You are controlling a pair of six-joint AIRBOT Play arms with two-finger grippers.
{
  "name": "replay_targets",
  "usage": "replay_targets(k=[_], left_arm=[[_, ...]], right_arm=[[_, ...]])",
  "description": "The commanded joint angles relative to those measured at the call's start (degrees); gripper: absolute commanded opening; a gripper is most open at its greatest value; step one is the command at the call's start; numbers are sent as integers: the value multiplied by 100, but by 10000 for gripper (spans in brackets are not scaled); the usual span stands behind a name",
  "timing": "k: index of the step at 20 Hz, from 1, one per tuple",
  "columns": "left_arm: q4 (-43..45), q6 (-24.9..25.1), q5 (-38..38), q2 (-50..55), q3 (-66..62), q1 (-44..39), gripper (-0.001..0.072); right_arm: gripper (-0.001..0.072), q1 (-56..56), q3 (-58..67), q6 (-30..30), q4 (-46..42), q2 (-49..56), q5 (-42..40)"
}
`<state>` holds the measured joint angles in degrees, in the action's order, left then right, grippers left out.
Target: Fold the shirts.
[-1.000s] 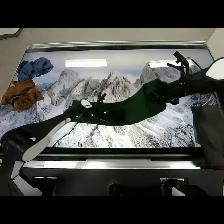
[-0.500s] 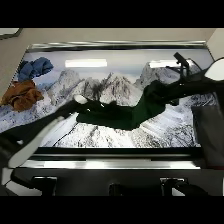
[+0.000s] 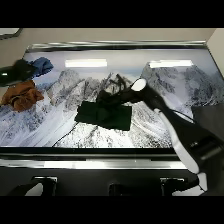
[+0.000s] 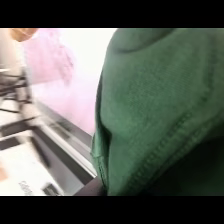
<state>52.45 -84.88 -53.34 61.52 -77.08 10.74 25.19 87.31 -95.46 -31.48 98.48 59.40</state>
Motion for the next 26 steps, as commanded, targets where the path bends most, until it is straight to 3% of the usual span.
replay_targets(k=[1,2,3,6,8,9,11,13,15,18,21,23,24,25,26], left_arm=[[533,-42,-452,-1025,2,627,30],[608,-42,-529,-1154,2,619,30],[612,-42,-614,-1235,2,619,30],[612,-15,-750,-1263,48,619,30],[612,72,-719,-1263,179,621,30],[612,90,-706,-1261,262,621,30],[612,109,-706,-1261,424,621,30],[612,114,-704,-1261,549,621,30],[610,140,-704,-1263,669,619,30],[605,131,-660,-1261,848,619,30],[605,129,-664,-1274,857,619,30],[605,131,-656,-1272,857,619,30],[605,131,-632,-1274,857,619,30],[605,131,-601,-1274,857,619,30],[605,131,-568,-1274,857,619,30]], right_arm=[[66,549,35,247,1331,1003,-850],[336,627,33,249,1523,1143,-988],[710,662,35,387,1915,1217,-1174],[692,404,33,1132,2616,977,-1349],[676,-90,33,1163,1965,546,-1064],[676,-404,33,1016,1349,299,-798],[675,-1126,33,170,-605,-179,61],[610,-1755,-4,-605,-2743,-404,1532],[596,-1893,-472,-649,-3694,-402,2446],[610,-1493,-1491,-205,-2555,-367,1252],[608,-1008,-1633,-90,-1764,-35,146],[495,-846,-1633,24,-1268,146,-243],[343,-839,-1633,254,-848,164,-352],[73,-872,-1591,697,-339,149,-302],[39,-955,-1462,1126,59,118,-72]])
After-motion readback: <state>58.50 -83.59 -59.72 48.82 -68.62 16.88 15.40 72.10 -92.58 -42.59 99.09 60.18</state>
